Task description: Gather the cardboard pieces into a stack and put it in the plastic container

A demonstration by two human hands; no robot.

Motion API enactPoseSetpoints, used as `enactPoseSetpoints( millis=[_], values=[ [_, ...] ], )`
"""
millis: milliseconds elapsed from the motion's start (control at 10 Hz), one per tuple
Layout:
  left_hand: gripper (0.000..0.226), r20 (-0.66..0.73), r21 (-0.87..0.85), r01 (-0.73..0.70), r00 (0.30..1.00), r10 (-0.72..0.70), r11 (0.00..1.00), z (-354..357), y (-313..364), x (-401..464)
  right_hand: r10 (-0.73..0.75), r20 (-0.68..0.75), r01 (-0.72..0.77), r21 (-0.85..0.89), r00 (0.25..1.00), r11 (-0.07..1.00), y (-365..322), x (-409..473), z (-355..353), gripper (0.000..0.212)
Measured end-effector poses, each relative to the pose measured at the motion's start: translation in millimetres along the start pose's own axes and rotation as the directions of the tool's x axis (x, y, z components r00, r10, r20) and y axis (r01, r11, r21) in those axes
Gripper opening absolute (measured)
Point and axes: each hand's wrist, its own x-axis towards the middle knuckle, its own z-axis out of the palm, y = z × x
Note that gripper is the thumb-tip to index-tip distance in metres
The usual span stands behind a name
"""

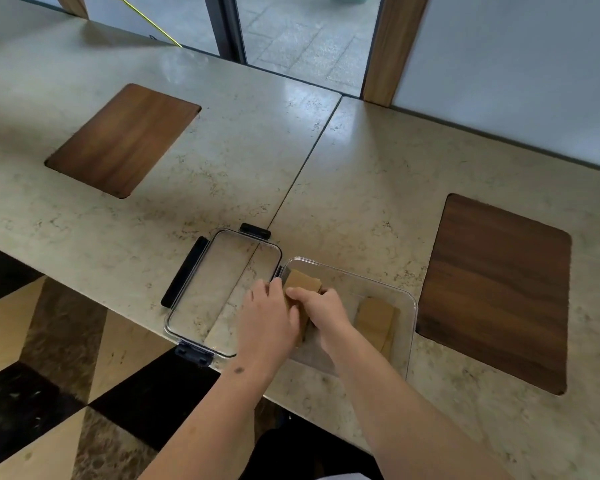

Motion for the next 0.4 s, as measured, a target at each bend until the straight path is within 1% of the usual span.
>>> enactPoseSetpoints(
  millis=[100, 200, 300, 400],
  values=[
    [0.044, 0.029, 0.158, -0.121, 0.993, 0.118, 0.980, -17, 30, 12, -0.043, 0.003, 0.043, -0.028, 0.999, 0.999, -17, -19, -23, 0.041],
    [0.037, 0.111, 0.220, -0.304, 0.952, 0.286, 0.927, -33, 80, 22, -0.109, -0.039, 0.107, -0.053, 0.993, 0.993, -39, -42, -65, 0.017],
    [0.038, 0.181, 0.208, -0.499, 0.865, 0.469, 0.841, -40, 135, 26, -0.245, -0.092, 0.216, -0.249, 0.965, 0.944, -62, -67, -121, 0.025],
    [0.036, 0.339, 0.155, -0.606, 0.774, 0.534, 0.780, -57, 202, 11, -0.223, -0.174, 0.177, -0.246, 0.959, 0.953, -81, -104, -187, 0.041]
  ],
)
